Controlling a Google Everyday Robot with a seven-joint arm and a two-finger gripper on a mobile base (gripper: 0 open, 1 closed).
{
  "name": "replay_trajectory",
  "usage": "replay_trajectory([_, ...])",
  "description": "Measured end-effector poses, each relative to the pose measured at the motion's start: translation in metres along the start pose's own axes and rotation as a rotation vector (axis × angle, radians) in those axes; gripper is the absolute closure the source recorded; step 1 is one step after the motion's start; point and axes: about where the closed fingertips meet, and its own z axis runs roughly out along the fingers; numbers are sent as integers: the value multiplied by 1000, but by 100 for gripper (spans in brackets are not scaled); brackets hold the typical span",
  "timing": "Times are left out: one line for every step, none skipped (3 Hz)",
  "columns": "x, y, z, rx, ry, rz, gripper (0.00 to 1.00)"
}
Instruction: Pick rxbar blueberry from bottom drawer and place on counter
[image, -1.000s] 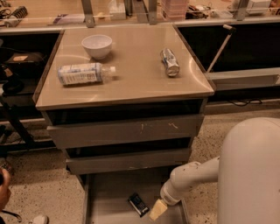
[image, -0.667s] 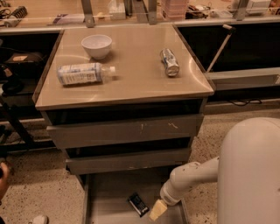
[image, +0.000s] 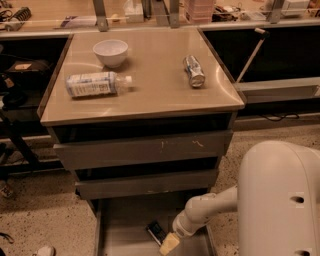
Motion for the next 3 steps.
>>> replay_trajectory([0, 0, 0, 0, 0, 0, 0])
replay_trajectory([2, -1, 14, -4, -10, 6, 0])
replay_trajectory([0, -11, 32, 7, -47, 18, 0])
